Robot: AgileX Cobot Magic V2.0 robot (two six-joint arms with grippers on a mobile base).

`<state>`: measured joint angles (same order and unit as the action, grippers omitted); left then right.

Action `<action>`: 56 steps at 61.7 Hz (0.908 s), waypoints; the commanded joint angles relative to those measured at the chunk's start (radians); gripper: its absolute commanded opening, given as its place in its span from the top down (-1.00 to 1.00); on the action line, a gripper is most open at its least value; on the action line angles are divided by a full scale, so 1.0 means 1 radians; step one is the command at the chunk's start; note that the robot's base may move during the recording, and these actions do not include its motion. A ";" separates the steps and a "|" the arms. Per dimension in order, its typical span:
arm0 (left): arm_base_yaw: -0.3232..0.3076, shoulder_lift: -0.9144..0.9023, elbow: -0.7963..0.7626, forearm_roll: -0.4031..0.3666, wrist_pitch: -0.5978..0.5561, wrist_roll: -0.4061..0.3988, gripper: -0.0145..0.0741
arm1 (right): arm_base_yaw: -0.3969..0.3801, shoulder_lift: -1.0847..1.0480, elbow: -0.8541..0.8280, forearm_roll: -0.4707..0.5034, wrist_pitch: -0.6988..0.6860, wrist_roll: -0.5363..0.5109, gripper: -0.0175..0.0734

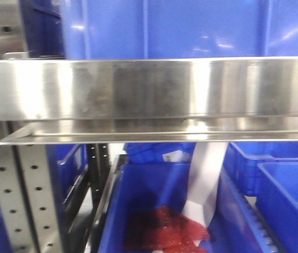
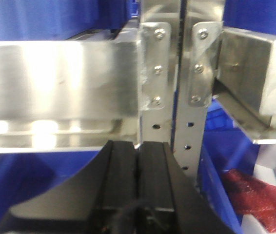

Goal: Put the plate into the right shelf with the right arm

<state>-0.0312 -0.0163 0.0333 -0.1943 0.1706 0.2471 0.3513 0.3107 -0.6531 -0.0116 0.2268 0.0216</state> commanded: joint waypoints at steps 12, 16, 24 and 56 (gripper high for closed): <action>-0.003 -0.011 0.008 -0.008 -0.083 -0.003 0.78 | 0.001 0.011 -0.031 -0.006 -0.100 -0.004 0.55; -0.003 -0.011 0.008 -0.008 -0.083 -0.003 0.78 | 0.001 0.011 -0.031 -0.006 -0.100 -0.004 0.55; -0.003 -0.011 0.008 -0.008 -0.083 -0.003 0.78 | 0.001 0.011 -0.031 -0.006 -0.104 -0.003 0.55; -0.003 -0.011 0.008 -0.008 -0.083 -0.003 0.78 | 0.001 0.386 -0.493 -0.006 0.098 -0.003 0.55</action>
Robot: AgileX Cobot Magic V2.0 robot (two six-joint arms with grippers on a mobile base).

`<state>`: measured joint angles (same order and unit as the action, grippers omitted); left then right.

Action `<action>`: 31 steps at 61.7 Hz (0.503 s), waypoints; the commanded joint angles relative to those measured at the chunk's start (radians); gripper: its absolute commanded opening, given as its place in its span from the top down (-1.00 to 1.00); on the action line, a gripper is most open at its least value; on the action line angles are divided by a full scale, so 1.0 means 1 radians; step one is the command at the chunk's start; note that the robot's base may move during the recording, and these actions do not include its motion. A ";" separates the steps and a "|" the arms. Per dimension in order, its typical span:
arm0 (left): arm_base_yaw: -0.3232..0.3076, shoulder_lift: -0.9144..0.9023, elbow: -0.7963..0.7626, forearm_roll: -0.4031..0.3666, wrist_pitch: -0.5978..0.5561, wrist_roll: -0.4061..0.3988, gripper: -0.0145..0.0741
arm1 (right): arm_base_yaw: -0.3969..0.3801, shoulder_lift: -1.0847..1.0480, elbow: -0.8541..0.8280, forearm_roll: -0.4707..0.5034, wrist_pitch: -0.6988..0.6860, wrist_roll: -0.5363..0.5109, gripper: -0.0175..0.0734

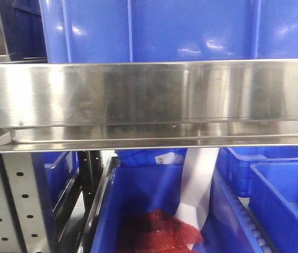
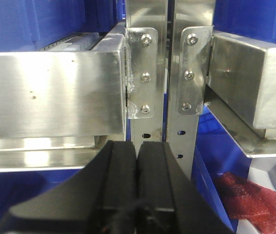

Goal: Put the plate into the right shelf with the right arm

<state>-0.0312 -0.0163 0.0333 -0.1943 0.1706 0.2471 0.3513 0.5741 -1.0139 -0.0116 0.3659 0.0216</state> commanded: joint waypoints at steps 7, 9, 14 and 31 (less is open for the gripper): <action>-0.003 -0.011 0.008 -0.008 -0.083 -0.003 0.78 | 0.001 0.286 -0.297 -0.006 -0.008 -0.004 0.55; -0.003 -0.011 0.008 -0.008 -0.083 -0.003 0.78 | 0.001 0.333 -0.331 -0.006 -0.003 -0.004 0.55; -0.003 -0.011 0.008 -0.008 -0.083 -0.003 0.78 | 0.001 0.424 -0.414 -0.006 -0.004 -0.004 0.55; -0.003 -0.011 0.008 -0.008 -0.083 -0.003 0.78 | 0.001 0.759 -0.605 -0.006 -0.008 -0.004 0.55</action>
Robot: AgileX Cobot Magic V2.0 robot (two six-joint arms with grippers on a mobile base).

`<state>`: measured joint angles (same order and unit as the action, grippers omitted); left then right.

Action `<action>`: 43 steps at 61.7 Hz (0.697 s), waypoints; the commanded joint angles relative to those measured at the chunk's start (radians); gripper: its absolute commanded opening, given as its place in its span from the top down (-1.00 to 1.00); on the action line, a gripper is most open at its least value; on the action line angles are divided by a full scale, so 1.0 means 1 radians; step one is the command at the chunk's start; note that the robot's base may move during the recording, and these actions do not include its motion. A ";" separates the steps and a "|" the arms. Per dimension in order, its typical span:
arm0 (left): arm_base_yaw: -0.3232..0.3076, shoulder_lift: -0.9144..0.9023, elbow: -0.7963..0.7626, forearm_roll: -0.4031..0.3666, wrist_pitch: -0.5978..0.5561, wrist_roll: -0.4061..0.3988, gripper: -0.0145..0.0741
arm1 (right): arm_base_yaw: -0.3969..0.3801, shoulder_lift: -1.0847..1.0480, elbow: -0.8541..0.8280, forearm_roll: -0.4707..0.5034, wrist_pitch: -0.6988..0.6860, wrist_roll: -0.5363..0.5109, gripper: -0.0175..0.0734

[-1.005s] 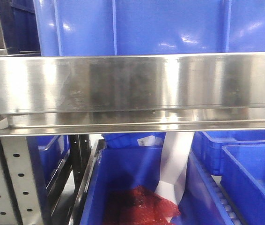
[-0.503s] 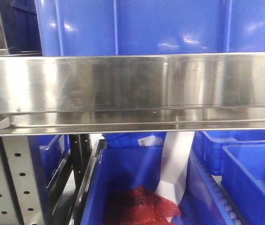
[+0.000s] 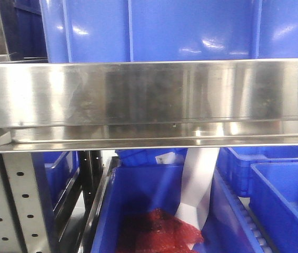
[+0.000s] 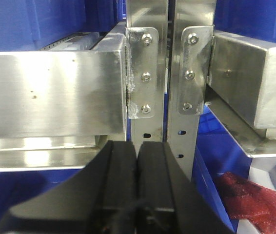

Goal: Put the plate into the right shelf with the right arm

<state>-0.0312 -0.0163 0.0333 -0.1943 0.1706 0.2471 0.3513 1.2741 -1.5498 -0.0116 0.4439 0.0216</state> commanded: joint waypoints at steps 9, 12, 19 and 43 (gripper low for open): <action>-0.003 -0.011 0.008 -0.008 -0.083 -0.003 0.78 | 0.001 0.178 -0.086 -0.006 -0.089 -0.004 0.55; -0.003 -0.011 0.008 -0.008 -0.083 -0.003 0.78 | 0.001 0.210 -0.086 -0.006 -0.089 -0.004 0.55; -0.003 -0.011 0.008 -0.008 -0.083 -0.003 0.78 | 0.001 0.266 -0.086 -0.006 -0.089 -0.004 0.55; -0.003 -0.011 0.008 -0.008 -0.083 -0.003 0.78 | 0.001 0.296 -0.086 -0.006 -0.053 -0.004 -0.19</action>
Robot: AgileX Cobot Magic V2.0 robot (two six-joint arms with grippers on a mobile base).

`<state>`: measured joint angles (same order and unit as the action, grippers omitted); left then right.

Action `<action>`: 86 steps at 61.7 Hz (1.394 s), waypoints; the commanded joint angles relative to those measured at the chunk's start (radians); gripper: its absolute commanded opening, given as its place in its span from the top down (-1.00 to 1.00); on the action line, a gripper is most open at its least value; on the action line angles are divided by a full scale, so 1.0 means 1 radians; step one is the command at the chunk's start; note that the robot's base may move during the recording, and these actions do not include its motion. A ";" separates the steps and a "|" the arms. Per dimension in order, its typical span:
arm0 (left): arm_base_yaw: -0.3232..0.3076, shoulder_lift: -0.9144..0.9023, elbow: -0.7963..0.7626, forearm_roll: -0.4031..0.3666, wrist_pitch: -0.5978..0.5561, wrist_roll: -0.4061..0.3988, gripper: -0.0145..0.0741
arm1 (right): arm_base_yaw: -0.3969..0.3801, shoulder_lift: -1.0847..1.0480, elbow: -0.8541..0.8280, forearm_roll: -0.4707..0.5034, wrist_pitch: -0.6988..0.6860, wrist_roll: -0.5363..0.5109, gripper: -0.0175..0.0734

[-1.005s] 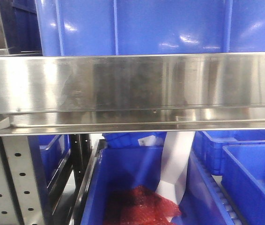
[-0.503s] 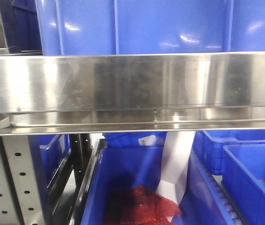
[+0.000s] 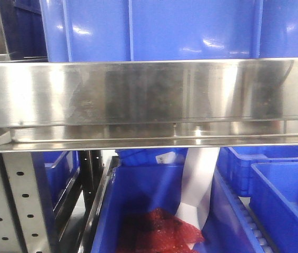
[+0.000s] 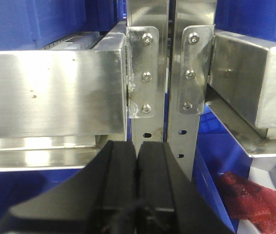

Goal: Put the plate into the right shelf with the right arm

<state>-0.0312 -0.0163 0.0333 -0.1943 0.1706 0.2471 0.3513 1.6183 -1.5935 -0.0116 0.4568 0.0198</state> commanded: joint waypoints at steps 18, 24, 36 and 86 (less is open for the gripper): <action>-0.003 -0.011 0.008 -0.008 -0.083 -0.003 0.78 | 0.001 -0.115 -0.042 -0.006 -0.038 -0.003 -0.58; -0.003 -0.011 0.008 -0.008 -0.083 -0.003 0.78 | 0.001 -0.182 -0.042 -0.006 -0.023 -0.002 -0.58; -0.003 -0.011 0.008 -0.008 -0.083 -0.003 0.78 | 0.001 -0.333 -0.024 -0.006 0.073 -0.002 -0.08; -0.003 -0.011 0.008 -0.008 -0.083 -0.003 0.78 | 0.001 -1.330 0.855 -0.006 -0.050 -0.002 0.55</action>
<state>-0.0312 -0.0163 0.0333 -0.1943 0.1706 0.2471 0.3513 0.3454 -0.7564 -0.0116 0.5128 0.0216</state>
